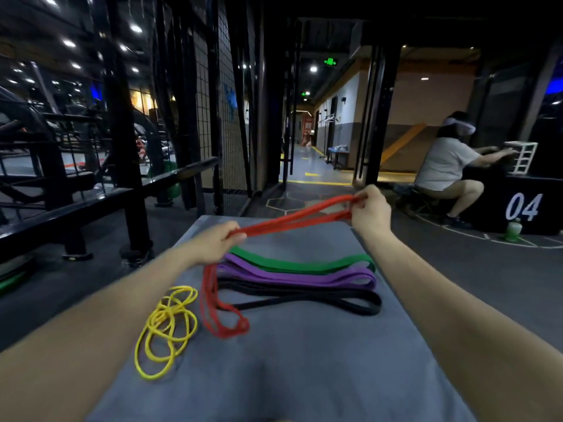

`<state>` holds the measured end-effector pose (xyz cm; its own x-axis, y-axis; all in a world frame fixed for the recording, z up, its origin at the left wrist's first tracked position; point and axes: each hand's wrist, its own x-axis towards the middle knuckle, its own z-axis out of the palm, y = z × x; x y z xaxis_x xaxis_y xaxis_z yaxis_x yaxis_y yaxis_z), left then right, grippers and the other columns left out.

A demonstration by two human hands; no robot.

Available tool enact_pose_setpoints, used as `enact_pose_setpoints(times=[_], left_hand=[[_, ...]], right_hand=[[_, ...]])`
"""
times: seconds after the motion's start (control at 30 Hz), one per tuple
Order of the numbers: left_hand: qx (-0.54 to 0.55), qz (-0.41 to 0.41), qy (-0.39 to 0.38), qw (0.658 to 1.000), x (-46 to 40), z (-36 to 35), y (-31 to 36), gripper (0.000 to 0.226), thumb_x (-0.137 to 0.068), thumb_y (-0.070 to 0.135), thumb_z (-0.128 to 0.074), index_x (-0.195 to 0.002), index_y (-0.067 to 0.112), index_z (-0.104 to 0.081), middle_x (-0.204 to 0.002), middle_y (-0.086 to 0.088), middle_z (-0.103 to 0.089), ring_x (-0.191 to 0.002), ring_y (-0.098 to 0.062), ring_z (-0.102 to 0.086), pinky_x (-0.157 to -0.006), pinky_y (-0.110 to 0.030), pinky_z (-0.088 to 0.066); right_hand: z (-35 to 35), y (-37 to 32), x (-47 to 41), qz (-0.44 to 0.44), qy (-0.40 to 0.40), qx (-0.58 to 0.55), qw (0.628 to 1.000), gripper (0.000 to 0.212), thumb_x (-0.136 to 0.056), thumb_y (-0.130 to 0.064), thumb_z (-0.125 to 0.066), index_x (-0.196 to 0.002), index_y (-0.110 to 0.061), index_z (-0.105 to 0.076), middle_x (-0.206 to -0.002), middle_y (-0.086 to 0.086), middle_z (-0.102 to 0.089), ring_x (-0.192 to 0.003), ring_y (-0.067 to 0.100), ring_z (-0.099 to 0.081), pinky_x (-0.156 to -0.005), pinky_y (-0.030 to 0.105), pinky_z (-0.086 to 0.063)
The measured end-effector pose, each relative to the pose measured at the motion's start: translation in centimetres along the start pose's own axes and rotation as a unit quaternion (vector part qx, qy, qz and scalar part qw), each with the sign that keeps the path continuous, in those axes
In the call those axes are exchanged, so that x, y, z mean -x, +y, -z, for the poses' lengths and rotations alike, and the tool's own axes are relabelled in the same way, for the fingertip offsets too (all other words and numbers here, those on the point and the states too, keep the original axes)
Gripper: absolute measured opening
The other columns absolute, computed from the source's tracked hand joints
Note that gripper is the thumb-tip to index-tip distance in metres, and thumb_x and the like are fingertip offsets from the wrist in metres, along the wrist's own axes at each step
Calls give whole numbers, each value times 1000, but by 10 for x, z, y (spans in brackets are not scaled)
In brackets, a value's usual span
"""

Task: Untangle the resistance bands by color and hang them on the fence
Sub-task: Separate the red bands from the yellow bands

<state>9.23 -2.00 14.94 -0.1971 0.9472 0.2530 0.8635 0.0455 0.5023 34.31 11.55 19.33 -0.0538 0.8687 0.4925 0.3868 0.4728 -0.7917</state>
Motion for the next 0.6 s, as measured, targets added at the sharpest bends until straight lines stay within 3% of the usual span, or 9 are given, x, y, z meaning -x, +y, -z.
enact_pose_setpoints(times=[0.1,0.17,0.27,0.47,0.6], left_hand=[[-77,-1,-18,997,-16,23,-6,16,-96,27,-46,-87,15,-49,-82,-12,-54,-77,-23,-51,-67,-34,-40],[-132,-5,-56,990,-22,11,-10,20,-96,28,-45,-94,9,-51,-92,-18,-57,-88,-29,-56,-77,-37,-40],[-162,10,-110,981,-22,-47,-26,26,-97,29,-43,-104,5,-51,-102,-16,-58,-97,-28,-56,-75,-33,-37],[-126,9,-225,966,-29,-171,-36,17,-99,32,-39,-92,16,-38,-90,-8,-49,-87,-24,-52,-75,-34,-35],[-105,8,-243,964,-38,-218,-27,19,-98,31,-42,-104,13,-43,-101,-8,-55,-96,-26,-56,-81,-35,-40]], right_hand=[[-27,32,5,-103,-32,-79,991,15,-89,1,-51,-80,-9,-46,-80,11,-55,-75,31,-62,-72,47,-57],[-40,59,12,-150,-45,-102,982,24,-89,1,-52,-74,-13,-41,-79,12,-56,-77,32,-63,-71,47,-57],[-49,113,31,-208,-49,-103,971,29,-87,-1,-57,-69,-17,-40,-75,14,-57,-74,32,-62,-75,50,-56],[-36,226,62,-260,-37,23,965,27,-79,-6,-62,-63,-20,-46,-74,15,-64,-76,36,-66,-74,51,-55],[-15,254,66,-273,-26,92,957,17,-76,-6,-63,-62,-12,-56,-78,23,-67,-77,36,-65,-73,43,-54]])
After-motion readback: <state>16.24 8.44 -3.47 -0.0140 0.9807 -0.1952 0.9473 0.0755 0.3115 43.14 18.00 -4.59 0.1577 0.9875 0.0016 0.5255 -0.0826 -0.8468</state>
